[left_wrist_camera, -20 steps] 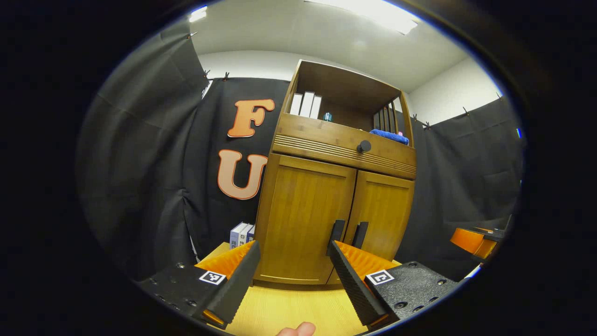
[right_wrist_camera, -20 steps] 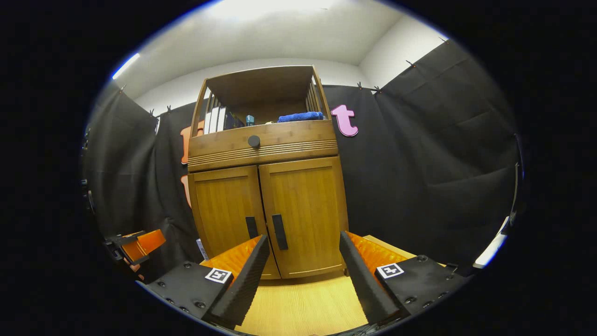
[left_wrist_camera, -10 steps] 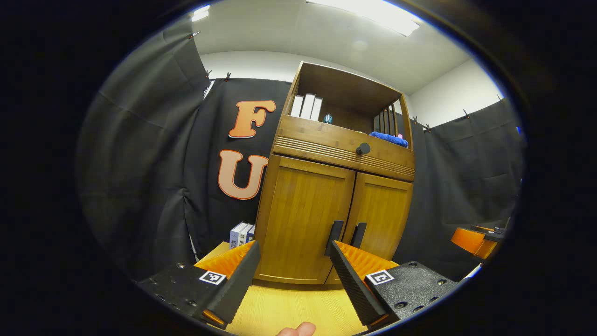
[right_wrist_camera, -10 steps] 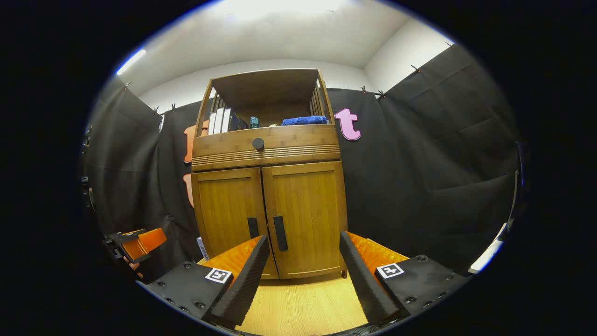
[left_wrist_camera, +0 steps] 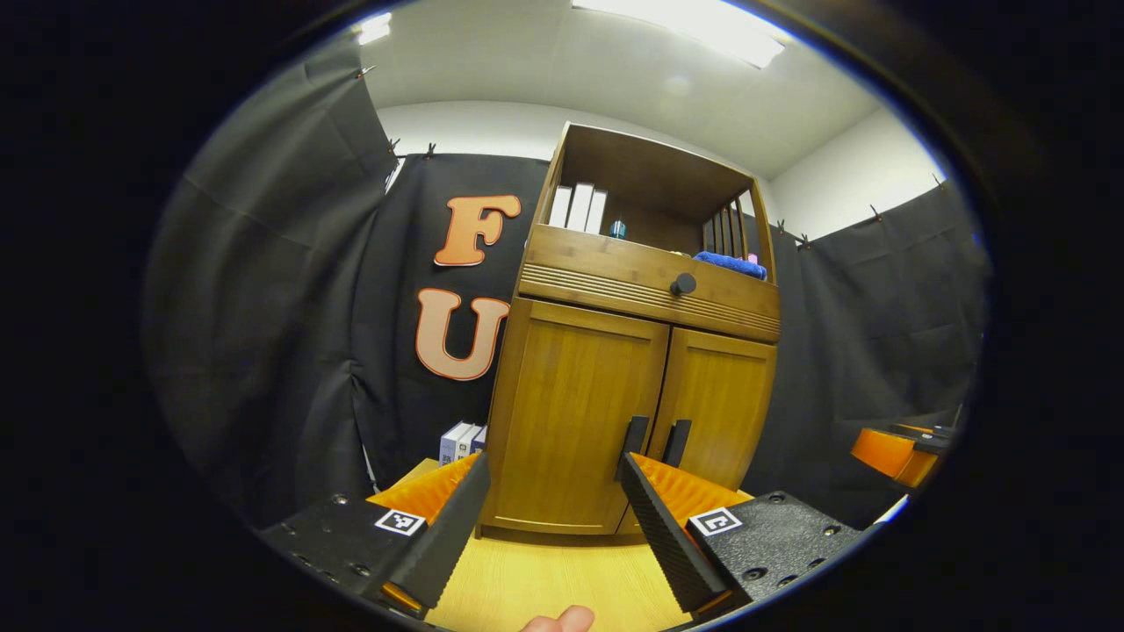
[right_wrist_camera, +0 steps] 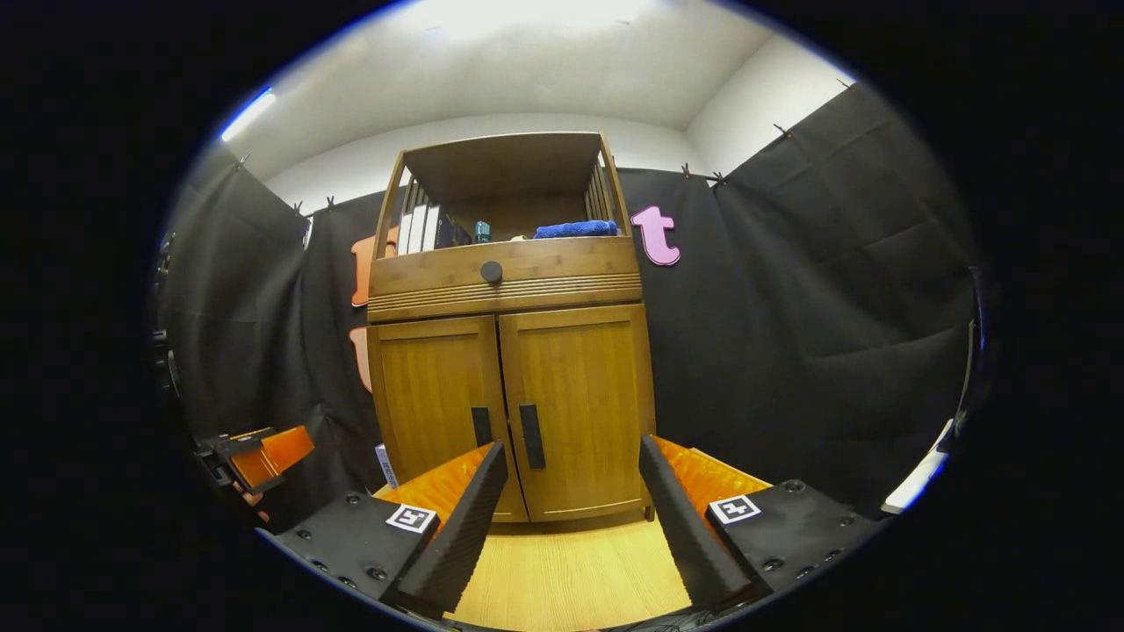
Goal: Open the right door of the double-door shoe cabinet with the right hand, and open the left door with the left hand.
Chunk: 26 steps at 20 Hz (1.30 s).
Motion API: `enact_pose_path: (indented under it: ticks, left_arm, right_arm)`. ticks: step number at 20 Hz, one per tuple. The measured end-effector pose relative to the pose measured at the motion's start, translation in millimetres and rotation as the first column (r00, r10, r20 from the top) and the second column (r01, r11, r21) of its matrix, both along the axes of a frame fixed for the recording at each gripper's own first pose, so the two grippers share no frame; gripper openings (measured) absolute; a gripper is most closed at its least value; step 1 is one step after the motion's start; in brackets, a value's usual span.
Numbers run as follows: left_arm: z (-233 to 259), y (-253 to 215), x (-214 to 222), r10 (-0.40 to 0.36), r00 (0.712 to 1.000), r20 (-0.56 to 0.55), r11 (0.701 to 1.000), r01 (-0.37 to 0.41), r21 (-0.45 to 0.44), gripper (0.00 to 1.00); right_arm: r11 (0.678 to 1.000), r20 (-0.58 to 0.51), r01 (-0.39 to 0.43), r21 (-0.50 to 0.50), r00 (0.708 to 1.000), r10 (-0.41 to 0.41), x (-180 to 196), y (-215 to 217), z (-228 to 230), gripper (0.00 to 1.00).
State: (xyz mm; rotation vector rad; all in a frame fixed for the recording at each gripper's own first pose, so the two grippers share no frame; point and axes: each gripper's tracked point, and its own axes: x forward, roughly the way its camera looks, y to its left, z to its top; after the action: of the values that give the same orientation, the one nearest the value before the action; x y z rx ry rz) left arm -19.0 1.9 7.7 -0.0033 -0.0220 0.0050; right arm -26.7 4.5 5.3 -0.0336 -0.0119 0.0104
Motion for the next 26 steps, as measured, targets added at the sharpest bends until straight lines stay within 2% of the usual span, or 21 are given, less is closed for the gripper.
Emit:
enact_pose_path:
  ticks: [1, 5, 6, 7, 8, 10, 11, 12, 13, 17, 22, 23, 26]
  left_arm:
    - [1, -2, 0, -0.01, 1.0, 0.007, 1.0, 0.01, -0.007, 0.91]
    - [3, -8, 0, -0.022, 1.0, 0.01, 1.0, 0.022, -0.018, 0.94]
    - [2, -10, 0, -0.02, 1.0, 0.004, 1.0, 0.02, -0.008, 0.94]
    - [2, -11, 1, -0.014, 1.0, 0.003, 1.0, 0.014, 0.003, 0.94]
    - [3, -12, 3, -0.003, 1.0, 0.005, 1.0, 0.003, 0.011, 0.91]
    - [2, -15, 7, 0.024, 1.0, 0.011, 1.0, -0.024, 0.018, 0.94]
    - [3, -16, 9, 0.036, 0.999, 0.017, 0.999, -0.037, 0.019, 0.94]
    - [4, -18, 11, 0.05, 0.998, 0.028, 0.999, -0.05, 0.021, 0.94]
    - [6, -20, 14, 0.067, 0.997, 0.038, 0.997, -0.068, 0.022, 0.94]
    - [10, -21, 17, 0.171, 0.983, 0.066, 0.984, -0.174, 0.037, 0.94]
    - [0, -24, 8, 0.317, 0.947, 0.054, 0.947, -0.319, 0.031, 0.94]
    - [0, -23, 5, 0.351, 0.935, 0.058, 0.935, -0.353, 0.038, 0.9]
    - [8, -21, -5, 0.431, 0.898, 0.093, 0.898, -0.437, 0.05, 0.94]
  right_arm:
    - [1.0, 0.002, 0.003, 0.001, 1.0, -0.003, -1, -1, 0, 0.98]
    - [1.0, -0.015, 0.023, 0.011, 1.0, -0.023, 0, -10, -7, 0.98]
    - [1.0, -0.025, 0.022, 0.017, 0.999, -0.021, 3, -13, -10, 0.89]
    - [1.0, -0.032, 0.019, 0.024, 0.999, -0.018, 7, -15, -13, 0.89]
    - [0.999, -0.039, 0.015, 0.033, 0.999, -0.014, 13, -18, -15, 0.98]
    - [0.999, -0.049, -0.005, 0.053, 0.999, 0.007, 31, -25, -19, 0.98]
    - [0.998, -0.05, -0.015, 0.058, 0.999, 0.018, 43, -29, -21, 0.89]
    - [0.998, -0.046, -0.028, 0.06, 0.998, 0.031, 57, -33, -23, 0.89]
    - [0.997, -0.043, -0.043, 0.06, 0.998, 0.046, 71, -38, -24, 0.98]
    - [0.987, -0.074, -0.151, 0.055, 0.985, 0.155, 143, -36, -40, 0.98]
    - [0.947, -0.157, -0.314, 0.073, 0.934, 0.322, 243, 13, -74, 0.97]
    - [0.936, -0.18, -0.341, 0.081, 0.919, 0.351, 258, 26, -84, 0.97]
    - [0.932, -0.211, -0.355, 0.078, 0.907, 0.363, 297, 48, -107, 0.97]
